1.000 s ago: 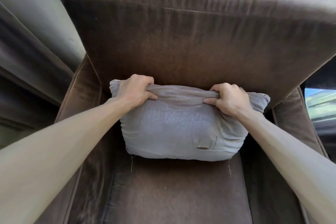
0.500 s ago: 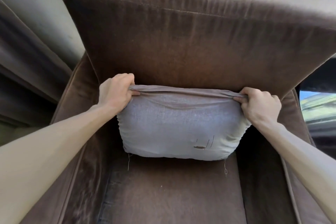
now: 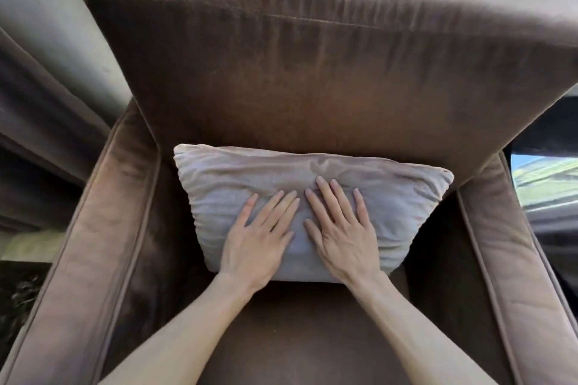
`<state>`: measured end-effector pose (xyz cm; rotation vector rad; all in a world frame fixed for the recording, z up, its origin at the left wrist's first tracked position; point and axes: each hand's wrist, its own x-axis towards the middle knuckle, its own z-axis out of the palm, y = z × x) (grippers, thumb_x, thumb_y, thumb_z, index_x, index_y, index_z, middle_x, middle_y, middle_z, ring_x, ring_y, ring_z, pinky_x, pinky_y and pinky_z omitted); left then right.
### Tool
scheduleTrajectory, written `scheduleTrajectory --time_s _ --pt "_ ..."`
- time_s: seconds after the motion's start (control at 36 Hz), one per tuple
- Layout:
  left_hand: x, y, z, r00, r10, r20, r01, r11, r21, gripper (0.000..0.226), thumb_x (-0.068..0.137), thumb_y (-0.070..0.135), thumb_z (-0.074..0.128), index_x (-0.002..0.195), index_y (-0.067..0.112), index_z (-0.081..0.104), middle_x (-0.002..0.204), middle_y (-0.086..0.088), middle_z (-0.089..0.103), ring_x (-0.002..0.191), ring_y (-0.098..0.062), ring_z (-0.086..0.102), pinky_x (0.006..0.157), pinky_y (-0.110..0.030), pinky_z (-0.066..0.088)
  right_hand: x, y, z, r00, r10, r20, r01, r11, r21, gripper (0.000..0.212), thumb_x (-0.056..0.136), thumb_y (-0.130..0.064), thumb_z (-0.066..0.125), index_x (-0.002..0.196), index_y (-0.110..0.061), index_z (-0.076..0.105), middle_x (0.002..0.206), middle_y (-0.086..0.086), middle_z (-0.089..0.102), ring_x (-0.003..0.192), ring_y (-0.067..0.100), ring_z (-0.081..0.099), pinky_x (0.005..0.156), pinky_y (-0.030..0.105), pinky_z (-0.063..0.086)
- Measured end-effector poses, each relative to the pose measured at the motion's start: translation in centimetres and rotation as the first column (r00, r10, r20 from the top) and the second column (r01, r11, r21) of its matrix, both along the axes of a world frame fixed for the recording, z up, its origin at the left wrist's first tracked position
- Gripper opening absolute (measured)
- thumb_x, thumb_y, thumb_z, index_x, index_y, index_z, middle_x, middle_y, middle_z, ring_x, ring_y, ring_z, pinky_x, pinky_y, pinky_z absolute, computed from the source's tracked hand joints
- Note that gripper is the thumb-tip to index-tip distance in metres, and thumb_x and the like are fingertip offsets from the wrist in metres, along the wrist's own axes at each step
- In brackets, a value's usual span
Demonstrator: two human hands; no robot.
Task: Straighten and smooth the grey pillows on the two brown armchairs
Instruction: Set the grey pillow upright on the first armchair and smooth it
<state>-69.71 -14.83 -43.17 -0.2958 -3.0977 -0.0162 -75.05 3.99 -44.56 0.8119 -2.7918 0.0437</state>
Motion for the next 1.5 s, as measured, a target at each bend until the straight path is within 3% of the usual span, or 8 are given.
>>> scheduleTrajectory --time_s 0.22,0.47,0.67,0.86,0.97,1.11,1.25,1.5 --pt "-0.9 -6.2 0.2 0.992 -0.006 0.127 0.024 0.989 -0.147 0.060 0.103 0.044 0.028 0.158 0.021 0.021 0.165 0.008 0.021 0.151 -0.008 0.018 0.126 -0.036 0.003 -2.7 4.9 0.0 0.997 -0.041 0.060 0.035 0.996 0.085 0.061 0.107 -0.048 0.035 0.161 -0.020 0.030 0.169 -0.003 0.025 0.154 0.015 0.029 0.127 0.039 0.020" --pt "2.1 -1.7 1.5 0.987 -0.149 0.066 0.156 0.982 -0.111 0.063 0.104 0.042 0.030 0.159 0.016 0.014 0.168 0.000 0.009 0.155 -0.022 0.011 0.124 -0.053 0.010 2.7 1.6 1.2 0.999 0.029 -0.040 -0.029 1.000 -0.002 0.065 0.101 -0.027 0.049 0.162 -0.019 0.028 0.170 0.010 0.021 0.157 0.028 0.022 0.122 0.064 0.022" --pt "1.2 -4.4 0.7 0.982 0.000 0.191 0.052 0.962 -0.268 0.058 0.103 0.042 -0.001 0.154 0.024 -0.024 0.158 0.011 -0.033 0.144 -0.007 -0.030 0.112 -0.041 -0.035 0.4 4.9 -0.4 0.995 -0.002 0.097 -0.017 0.980 0.197 0.062 0.103 -0.050 0.033 0.160 -0.026 0.031 0.170 0.003 0.021 0.154 0.021 0.031 0.125 0.047 0.020" --pt "1.6 -6.2 2.6 0.921 0.135 0.366 0.014 0.926 -0.377 0.059 0.104 0.045 0.001 0.150 0.028 -0.033 0.157 0.013 -0.037 0.148 -0.007 -0.028 0.120 -0.053 -0.016 0.2 9.8 1.5 0.951 -0.179 0.253 0.105 0.954 0.279 0.066 0.100 -0.053 0.027 0.157 -0.022 0.036 0.166 -0.004 0.033 0.151 0.013 0.033 0.125 0.053 0.020" --pt "1.9 -4.7 4.8 0.868 0.205 0.452 -0.062 0.948 -0.311 0.059 0.105 0.045 0.008 0.155 0.031 -0.021 0.163 0.016 -0.025 0.151 -0.006 -0.020 0.121 -0.056 -0.013 1.4 11.2 3.4 0.900 -0.268 0.343 0.159 0.936 0.313 0.066 0.096 -0.053 0.028 0.152 -0.024 0.048 0.161 -0.008 0.040 0.148 0.009 0.032 0.117 0.064 0.024" --pt "1.9 -3.6 7.7 0.736 0.292 0.611 -0.249 0.956 -0.156 0.058 0.105 0.042 0.020 0.160 0.033 0.004 0.168 0.015 -0.005 0.155 -0.011 -0.003 0.124 -0.053 0.005 2.1 10.5 7.2 0.776 -0.433 0.459 0.204 0.861 0.467 0.068 0.098 -0.061 -0.004 0.161 -0.036 -0.009 0.167 -0.021 -0.018 0.159 0.015 -0.007 0.124 0.058 -0.002" --pt "2.8 -2.2 13.8 0.686 0.246 0.685 -0.403 0.912 0.075 0.047 0.102 0.040 0.031 0.148 0.051 0.035 0.158 -0.002 0.039 0.135 -0.029 0.048 0.103 -0.042 0.044 4.2 9.0 12.6 0.688 -0.514 0.512 0.362 0.855 0.373 0.060 0.104 -0.059 0.018 0.154 -0.027 0.030 0.154 0.005 0.046 0.143 0.026 0.040 0.113 0.056 0.029" --pt "9.0 0.3 26.0 0.918 0.263 0.298 -0.371 0.837 0.403 0.034 0.102 0.037 0.042 0.130 0.038 0.061 0.135 0.012 0.059 0.126 -0.014 0.054 0.095 -0.038 0.049 10.7 7.4 24.5 0.733 -0.408 0.544 0.488 0.873 -0.003 0.050 0.103 -0.057 0.030 0.136 -0.028 0.054 0.144 -0.004 0.056 0.133 0.024 0.050 0.096 0.045 0.048"
